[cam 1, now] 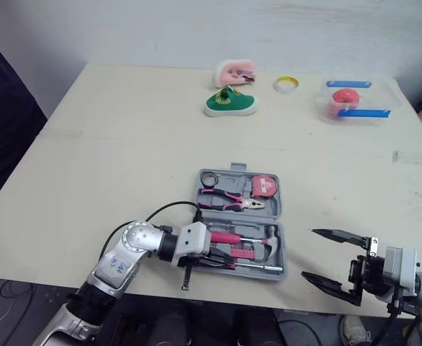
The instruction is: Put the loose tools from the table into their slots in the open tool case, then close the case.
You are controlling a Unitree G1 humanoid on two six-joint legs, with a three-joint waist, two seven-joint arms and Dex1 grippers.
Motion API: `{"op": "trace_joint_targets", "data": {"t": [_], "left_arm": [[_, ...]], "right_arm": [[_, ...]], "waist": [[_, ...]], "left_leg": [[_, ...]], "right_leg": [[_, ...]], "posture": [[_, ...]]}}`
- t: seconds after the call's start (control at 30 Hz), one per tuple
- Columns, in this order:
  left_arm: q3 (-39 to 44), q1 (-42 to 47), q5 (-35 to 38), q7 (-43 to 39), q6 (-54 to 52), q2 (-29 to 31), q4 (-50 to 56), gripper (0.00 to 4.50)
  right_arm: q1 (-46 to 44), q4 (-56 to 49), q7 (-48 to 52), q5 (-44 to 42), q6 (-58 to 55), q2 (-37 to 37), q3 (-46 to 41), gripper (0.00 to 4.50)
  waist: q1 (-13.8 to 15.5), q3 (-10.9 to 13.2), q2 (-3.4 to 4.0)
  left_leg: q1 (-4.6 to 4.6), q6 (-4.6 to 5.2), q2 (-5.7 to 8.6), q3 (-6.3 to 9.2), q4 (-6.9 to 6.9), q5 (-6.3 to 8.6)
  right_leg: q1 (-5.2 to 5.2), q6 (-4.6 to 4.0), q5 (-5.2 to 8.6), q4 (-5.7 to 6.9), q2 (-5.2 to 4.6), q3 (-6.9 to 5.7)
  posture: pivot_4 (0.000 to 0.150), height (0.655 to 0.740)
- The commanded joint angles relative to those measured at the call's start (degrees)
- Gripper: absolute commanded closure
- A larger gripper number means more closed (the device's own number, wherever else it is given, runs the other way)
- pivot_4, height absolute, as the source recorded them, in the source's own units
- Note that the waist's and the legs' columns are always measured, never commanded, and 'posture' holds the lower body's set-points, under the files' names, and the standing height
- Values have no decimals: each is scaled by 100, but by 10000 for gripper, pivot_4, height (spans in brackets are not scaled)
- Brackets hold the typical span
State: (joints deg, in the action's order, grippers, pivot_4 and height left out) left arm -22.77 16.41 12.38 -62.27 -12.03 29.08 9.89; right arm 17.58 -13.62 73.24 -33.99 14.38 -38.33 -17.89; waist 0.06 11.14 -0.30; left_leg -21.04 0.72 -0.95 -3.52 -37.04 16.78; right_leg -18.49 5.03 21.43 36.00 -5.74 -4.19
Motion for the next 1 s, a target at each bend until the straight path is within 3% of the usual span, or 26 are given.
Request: {"op": "trace_joint_targets", "data": {"t": [0.03,0.27,0.43,0.53,0.7,0.83,0.87,0.93,1.0], "left_arm": [[-385,-180,-609,238,-446,189,-213,44607],[-779,-217,-846,466,-1237,442,-196,44607],[-605,-175,-579,630,-1133,239,-270,44607],[-299,-129,-380,492,-450,186,-377,44607],[1180,176,1356,-104,-19,-80,-144,44607],[1816,279,1805,-282,-456,292,-131,44607],[1891,294,1795,-281,-557,408,-186,45000],[1967,335,1523,-403,-230,612,-539,45000],[1940,497,986,-225,140,782,-1171,45000]], "right_arm": [[-34,-243,-100,-47,-73,-76,-86,0],[-193,-385,-324,22,-259,-59,6,0],[-323,-382,-419,80,-359,-63,42,0],[-420,-418,-675,78,-682,-96,41,0],[-593,-388,-1616,200,-1901,-379,-109,0],[-752,-355,-1606,263,-2194,-566,15,0],[-768,-363,-1574,312,-2296,-635,74,5390],[-859,-384,-1613,383,-2641,-808,241,11143],[-1078,-320,-1692,505,-2830,-899,408,21789]], "waist": [[0,-9,8],[1,-120,28],[-4,-158,55],[-5,-161,58],[-18,-129,57],[-11,-111,46],[-12,-111,47],[-16,-109,44],[-13,-103,36]], "left_leg": [[-1,3,0,0,-1,5],[1,-1,-2,2,3,10],[8,31,-3,1,4,31],[7,31,-4,4,5,31],[-14,28,-7,5,3,28],[-28,-1,-7,18,0,13],[-30,0,-6,16,2,13],[-29,1,-4,14,5,14],[-30,4,-3,11,4,15]], "right_leg": [[1,0,0,-1,-1,1],[7,0,0,-13,-1,1],[14,-2,1,-16,-3,5],[12,-4,2,-17,-4,4],[-13,-9,4,-10,-5,1],[-18,-11,5,-16,-6,-15],[-17,-11,6,-19,-6,-16],[-14,-11,6,-26,-4,-16],[-13,-10,6,-29,-4,-17]], "posture": [[1500,7400],[1500,7400],[1500,7400],[1500,7400],[1500,7400],[1500,7400],[1500,7400],[1500,7400],[1500,7400]]}}
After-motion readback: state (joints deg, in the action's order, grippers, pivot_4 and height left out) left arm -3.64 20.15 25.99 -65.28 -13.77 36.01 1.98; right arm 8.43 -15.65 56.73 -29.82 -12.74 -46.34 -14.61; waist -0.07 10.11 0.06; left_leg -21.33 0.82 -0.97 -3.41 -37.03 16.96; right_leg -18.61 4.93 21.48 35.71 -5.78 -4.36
